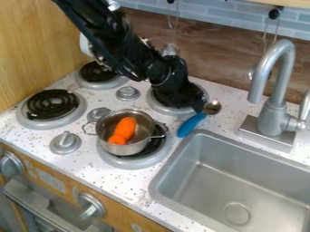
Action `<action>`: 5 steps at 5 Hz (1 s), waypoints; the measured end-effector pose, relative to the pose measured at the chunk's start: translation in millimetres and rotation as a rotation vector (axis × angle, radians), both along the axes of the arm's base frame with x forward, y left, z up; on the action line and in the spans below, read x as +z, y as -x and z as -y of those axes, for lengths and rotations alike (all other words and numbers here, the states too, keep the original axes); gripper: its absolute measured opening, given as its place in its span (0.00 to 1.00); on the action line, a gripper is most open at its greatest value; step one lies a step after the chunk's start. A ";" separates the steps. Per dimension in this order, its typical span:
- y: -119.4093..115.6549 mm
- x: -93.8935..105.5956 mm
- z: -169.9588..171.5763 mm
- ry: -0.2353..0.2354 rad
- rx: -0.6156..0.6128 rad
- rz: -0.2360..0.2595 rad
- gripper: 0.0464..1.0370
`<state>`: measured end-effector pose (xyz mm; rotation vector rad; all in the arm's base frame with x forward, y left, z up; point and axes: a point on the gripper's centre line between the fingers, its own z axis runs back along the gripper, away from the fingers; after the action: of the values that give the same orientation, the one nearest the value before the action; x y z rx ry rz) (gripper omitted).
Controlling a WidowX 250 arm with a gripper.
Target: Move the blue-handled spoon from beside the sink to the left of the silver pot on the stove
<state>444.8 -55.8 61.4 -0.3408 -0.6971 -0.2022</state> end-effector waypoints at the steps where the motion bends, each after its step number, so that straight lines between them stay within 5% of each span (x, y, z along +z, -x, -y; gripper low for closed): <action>1: -2.3 -12.0 5.2 -0.005 -0.004 -0.032 0.97; 2: 1.4 -28.0 8.9 -0.041 -0.026 -0.089 0.97; 4: -4.1 -35.4 17.1 -0.038 -0.036 -0.085 0.91; 5: -10.0 -36.9 15.8 -0.067 -0.019 -0.044 0.62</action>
<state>454.9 -71.6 24.6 -0.2876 -0.6420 -0.2352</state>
